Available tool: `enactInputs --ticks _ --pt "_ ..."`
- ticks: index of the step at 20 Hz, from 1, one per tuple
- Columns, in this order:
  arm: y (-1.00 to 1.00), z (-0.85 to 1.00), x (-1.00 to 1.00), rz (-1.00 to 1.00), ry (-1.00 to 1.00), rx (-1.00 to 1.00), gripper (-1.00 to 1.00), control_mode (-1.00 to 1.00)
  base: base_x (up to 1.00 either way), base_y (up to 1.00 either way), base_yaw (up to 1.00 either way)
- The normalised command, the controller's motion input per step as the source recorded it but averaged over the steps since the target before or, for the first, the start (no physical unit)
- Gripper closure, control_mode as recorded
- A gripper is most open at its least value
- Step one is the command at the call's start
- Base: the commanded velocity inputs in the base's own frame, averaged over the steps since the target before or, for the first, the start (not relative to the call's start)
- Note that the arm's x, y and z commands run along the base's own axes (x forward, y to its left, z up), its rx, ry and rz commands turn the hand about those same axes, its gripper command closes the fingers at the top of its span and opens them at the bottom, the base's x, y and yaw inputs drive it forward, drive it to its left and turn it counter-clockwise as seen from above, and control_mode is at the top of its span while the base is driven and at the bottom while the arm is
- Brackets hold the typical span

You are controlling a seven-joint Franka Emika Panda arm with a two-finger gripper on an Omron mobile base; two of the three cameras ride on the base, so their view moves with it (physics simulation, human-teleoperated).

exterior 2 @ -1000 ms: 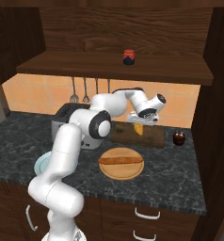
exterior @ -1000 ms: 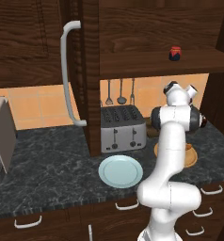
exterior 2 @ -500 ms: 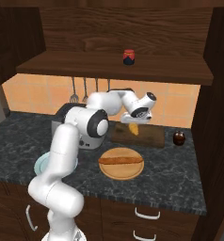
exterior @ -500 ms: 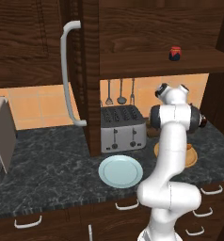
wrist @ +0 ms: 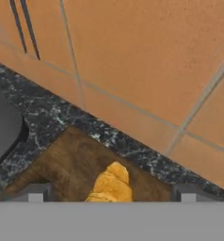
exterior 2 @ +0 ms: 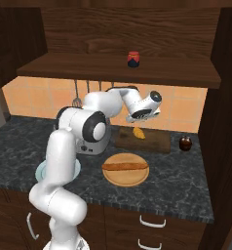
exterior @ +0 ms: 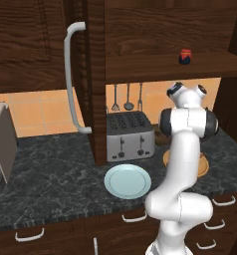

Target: From the different types of pastries on the counter, select a croissant and place it on the cutting board. Then retrieve a jar of jam from the cabinet and place it alongside the croissant on the cutting board.

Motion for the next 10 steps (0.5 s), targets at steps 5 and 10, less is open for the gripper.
enactInputs --ticks 5,10 --pt "-0.4 0.88 -0.93 -0.02 -0.34 -0.06 -1.0 -1.0 0.0 0.0 0.0" --pt "-0.35 0.96 -0.89 -0.08 -0.16 0.0 -1.0 -1.0 0.0 0.0 0.0"
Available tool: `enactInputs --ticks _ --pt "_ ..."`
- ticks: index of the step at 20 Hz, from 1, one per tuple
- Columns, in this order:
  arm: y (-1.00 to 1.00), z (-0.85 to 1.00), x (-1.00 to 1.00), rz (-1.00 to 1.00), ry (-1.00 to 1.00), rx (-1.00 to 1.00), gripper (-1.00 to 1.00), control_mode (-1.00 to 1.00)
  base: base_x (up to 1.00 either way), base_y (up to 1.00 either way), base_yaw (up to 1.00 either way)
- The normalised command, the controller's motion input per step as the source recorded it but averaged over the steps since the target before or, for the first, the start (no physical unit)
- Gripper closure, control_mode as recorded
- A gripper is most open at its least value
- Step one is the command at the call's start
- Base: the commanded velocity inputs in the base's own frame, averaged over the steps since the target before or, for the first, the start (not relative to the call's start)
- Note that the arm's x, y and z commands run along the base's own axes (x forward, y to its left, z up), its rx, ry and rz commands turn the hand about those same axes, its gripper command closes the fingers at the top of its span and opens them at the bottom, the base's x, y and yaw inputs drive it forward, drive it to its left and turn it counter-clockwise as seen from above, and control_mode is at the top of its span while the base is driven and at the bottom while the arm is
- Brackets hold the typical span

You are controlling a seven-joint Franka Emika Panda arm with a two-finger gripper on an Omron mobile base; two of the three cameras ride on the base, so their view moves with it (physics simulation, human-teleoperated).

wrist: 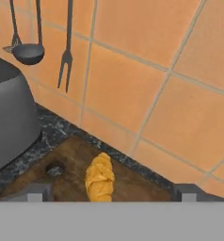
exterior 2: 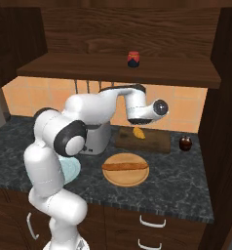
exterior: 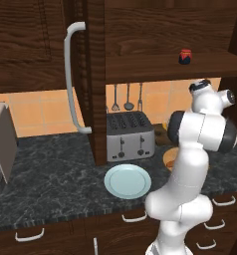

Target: From the different types of pastries on the counter, select a croissant and place it on the cutting board. Then retrieve a jar of jam from the cabinet and place it alongside the croissant on the cutting board.

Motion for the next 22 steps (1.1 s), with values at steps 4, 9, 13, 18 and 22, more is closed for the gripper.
enactInputs --ticks 4,9,13,18,22 --pt "-0.4 1.0 -0.9 -0.06 -0.08 0.0 -1.0 -1.0 0.0 0.0 0.0" --pt "-0.41 1.0 -0.88 -0.11 -0.02 0.0 -1.0 -1.0 0.0 0.0 0.0" --pt "-0.35 1.0 -0.98 -0.13 0.0 0.0 -1.0 -1.0 0.0 0.0 0.0" --pt "-0.38 1.0 -0.98 -0.15 -0.01 0.03 -1.0 -1.0 0.0 0.0 0.0" --pt "-0.3 1.0 -0.93 -0.13 -0.05 0.09 -1.0 -1.0 0.0 0.0 0.0"
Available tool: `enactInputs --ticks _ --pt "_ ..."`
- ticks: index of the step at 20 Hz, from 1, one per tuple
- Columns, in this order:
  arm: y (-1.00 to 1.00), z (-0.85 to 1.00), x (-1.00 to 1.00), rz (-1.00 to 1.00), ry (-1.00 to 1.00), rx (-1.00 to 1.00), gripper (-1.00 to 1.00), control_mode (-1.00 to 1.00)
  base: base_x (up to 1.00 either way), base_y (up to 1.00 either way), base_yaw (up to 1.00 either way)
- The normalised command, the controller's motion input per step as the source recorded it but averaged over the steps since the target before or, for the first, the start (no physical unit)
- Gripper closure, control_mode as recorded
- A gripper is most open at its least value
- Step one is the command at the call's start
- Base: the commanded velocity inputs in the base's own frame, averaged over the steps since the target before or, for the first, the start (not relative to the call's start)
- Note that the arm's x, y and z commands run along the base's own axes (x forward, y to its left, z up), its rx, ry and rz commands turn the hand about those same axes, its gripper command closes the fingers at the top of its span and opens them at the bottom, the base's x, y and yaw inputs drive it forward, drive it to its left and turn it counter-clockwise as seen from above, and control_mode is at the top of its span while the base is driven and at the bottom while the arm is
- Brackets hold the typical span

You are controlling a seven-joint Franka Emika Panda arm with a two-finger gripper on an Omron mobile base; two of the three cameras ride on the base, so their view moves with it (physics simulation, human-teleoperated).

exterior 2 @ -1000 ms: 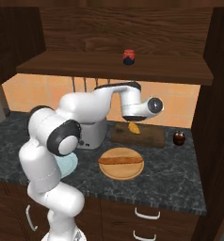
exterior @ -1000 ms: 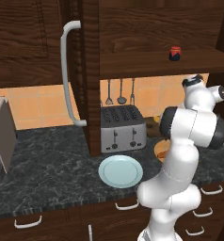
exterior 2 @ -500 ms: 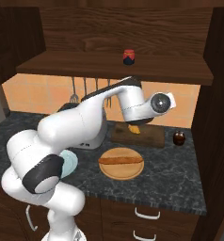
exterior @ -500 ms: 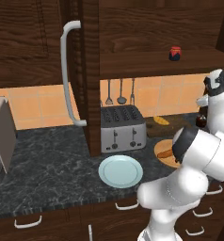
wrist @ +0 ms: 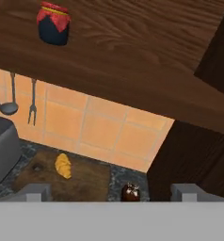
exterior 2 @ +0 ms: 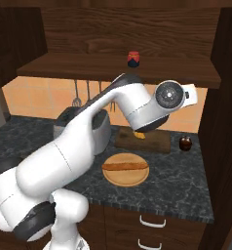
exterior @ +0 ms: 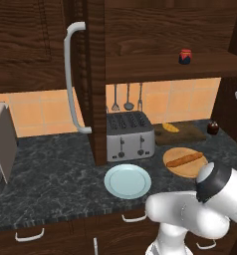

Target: From the different types of pastries on the counter, select a croissant and place it on the cutting board. Then retrieve a jar of jam from the cabinet and place it alongside the croissant on the cutting board.

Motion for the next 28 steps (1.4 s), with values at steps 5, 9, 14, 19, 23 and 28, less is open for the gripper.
enactInputs --ticks 5,9,14,19,23,28 --pt "-0.1 1.0 -0.77 -0.06 -0.15 0.03 -1.0 -1.0 0.0 0.0 0.0" --pt "0.39 0.74 -0.32 0.07 -0.12 -0.07 -1.0 -1.0 0.0 0.0 0.0" --pt "0.7 -0.08 0.27 0.2 -0.01 -0.24 -1.0 -1.0 0.0 0.0 0.0" --pt "0.12 0.52 0.58 0.01 0.03 0.06 -1.0 -1.0 0.0 0.0 0.0" --pt "0.11 0.46 0.57 0.2 0.12 0.04 -1.0 -1.0 0.0 0.0 0.0" --pt "0.09 -0.06 0.4 0.2 0.14 0.01 -1.0 -1.0 0.0 0.0 0.0"
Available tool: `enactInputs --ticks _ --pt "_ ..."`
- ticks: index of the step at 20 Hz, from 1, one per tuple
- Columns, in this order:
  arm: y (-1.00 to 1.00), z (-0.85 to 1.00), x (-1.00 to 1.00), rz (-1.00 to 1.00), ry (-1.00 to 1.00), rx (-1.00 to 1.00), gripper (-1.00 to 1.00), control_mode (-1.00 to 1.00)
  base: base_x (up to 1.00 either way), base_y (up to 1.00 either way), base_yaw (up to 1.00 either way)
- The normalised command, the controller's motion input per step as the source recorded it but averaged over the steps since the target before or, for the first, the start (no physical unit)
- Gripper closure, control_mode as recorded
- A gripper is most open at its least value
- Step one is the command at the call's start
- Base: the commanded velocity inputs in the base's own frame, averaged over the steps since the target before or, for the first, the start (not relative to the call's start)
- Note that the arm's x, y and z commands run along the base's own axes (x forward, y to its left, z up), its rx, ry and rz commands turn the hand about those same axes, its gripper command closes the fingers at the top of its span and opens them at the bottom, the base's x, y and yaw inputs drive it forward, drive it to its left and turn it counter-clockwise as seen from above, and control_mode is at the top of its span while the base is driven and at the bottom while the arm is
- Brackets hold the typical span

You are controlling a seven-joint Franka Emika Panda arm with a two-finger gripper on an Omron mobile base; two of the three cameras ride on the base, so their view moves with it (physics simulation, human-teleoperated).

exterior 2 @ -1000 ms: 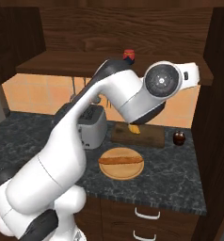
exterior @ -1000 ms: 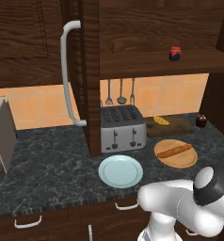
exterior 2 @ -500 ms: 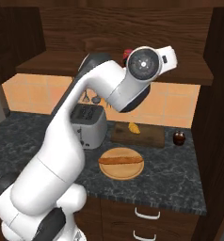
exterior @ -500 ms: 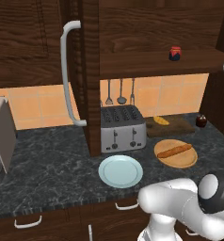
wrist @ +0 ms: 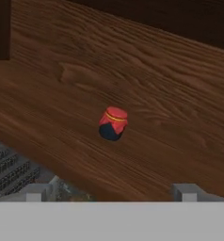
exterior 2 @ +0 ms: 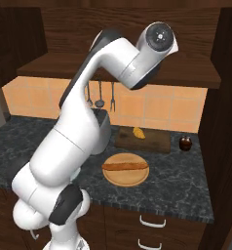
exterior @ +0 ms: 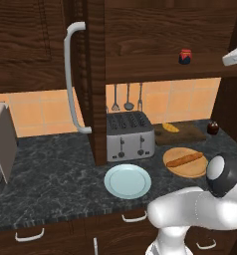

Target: From the different types of pastries on the counter, select a croissant and place it on the cutting board. Then retrieve a jar of jam from the cabinet and place it alongside the croissant on the cutting board.

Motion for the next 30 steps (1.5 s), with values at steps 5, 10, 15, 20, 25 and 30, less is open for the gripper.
enactInputs --ticks 5,10,15,20,25,30 --pt "0.08 0.16 0.2 0.0 0.0 0.07 -1.0 -1.0 0.0 0.0 0.0" --pt "0.35 0.0 0.51 0.04 0.06 0.01 -1.0 -1.0 0.0 0.0 0.0" --pt "0.32 0.0 0.29 0.02 0.1 0.03 -1.0 -1.0 0.0 0.0 0.0" --pt "0.27 -0.2 0.27 0.0 0.05 0.01 -1.0 -1.0 0.0 0.0 0.0" --pt "0.17 -0.3 0.32 0.0 0.03 0.01 -1.0 -1.0 0.0 0.0 0.0" --pt "0.01 -0.22 0.33 0.01 0.0 0.04 -1.0 -1.0 0.0 0.0 0.0"
